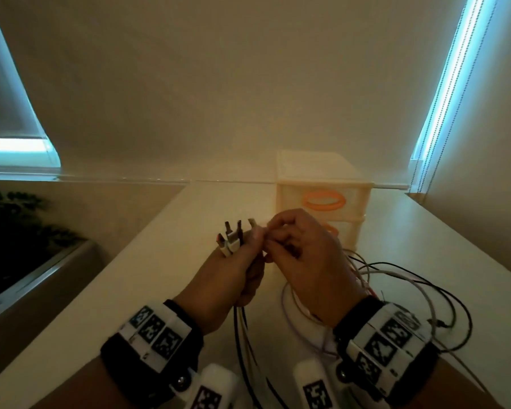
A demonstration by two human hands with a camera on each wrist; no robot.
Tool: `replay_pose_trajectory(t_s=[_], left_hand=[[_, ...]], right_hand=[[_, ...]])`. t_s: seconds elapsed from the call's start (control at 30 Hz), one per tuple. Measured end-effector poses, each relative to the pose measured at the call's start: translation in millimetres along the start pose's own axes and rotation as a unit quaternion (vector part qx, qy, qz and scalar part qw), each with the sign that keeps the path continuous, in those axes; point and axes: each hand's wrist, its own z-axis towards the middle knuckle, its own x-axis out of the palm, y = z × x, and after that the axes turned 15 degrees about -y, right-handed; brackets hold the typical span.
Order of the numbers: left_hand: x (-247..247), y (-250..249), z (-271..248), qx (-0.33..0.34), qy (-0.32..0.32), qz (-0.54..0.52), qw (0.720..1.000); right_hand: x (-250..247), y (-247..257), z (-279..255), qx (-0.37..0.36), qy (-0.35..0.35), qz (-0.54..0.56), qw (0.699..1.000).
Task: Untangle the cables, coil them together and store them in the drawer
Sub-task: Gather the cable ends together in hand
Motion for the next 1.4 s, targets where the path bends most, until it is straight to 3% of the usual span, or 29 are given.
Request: replay_pose_trajectory(t_s=[0.07, 0.17, 0.3, 0.4, 0.53, 0.63, 0.77, 0.87, 0.93, 1.0, 1.07, 1.17, 1.27, 1.33, 1.4], left_hand=[[2, 4, 0, 0.021, 0.002, 0.009, 1.0], [5, 6, 0, 0.013, -0.024, -0.017, 0.999], [-2, -2, 3, 0.023, -0.076, -0.084, 0.993], [-15, -17, 12, 0.062, -0.129, -0.163, 0.976], [-50, -44, 23, 0.098, -0.186, -0.267, 0.941], [-55, -43, 23, 0.073, -0.178, -0.274, 0.942], [-36, -26, 19, 0.042, -0.111, -0.205, 0.972], [-25, -23, 13, 0.038, -0.076, -0.151, 0.985], [-20, -22, 8, 0.034, -0.055, -0.143, 0.988], [-16, -22, 4, 0.027, -0.03, -0.149, 0.988], [-14, -23, 0, 0.016, -0.004, -0.165, 0.986], [-17, -23, 0, -0.008, 0.014, -0.208, 0.978], [-23, -20, 5, -0.041, 0.003, -0.228, 0.973], [-20, -16, 6, -0.056, -0.001, -0.221, 0.974], [-12, -10, 3, -0.064, 0.003, -0.192, 0.979]], right_hand=[[-3, 0, -2, 0.028, -0.002, 0.012, 1.0], [-4, 1, -5, -0.001, 0.015, -0.014, 1.0], [-7, 11, -1, -0.058, 0.117, -0.096, 0.987], [-12, 6, 16, -0.076, 0.126, -0.116, 0.982], [-27, -24, 38, -0.037, 0.105, -0.141, 0.984], [-29, -24, 50, -0.062, 0.15, -0.183, 0.97], [-18, 16, 65, -0.06, 0.207, -0.186, 0.959], [-12, 45, 71, 0.004, 0.167, -0.171, 0.971], [-3, 52, 60, 0.092, 0.115, -0.132, 0.98], [10, 53, 32, 0.238, 0.082, -0.016, 0.968], [19, 49, -4, 0.298, 0.055, 0.074, 0.95], [14, 30, -33, 0.22, 0.024, 0.043, 0.974], [-6, 10, -34, 0.116, 0.084, -0.027, 0.989], [-21, 2, -30, 0.089, 0.102, -0.053, 0.989], [-32, -6, -26, 0.087, 0.049, -0.061, 0.993]])
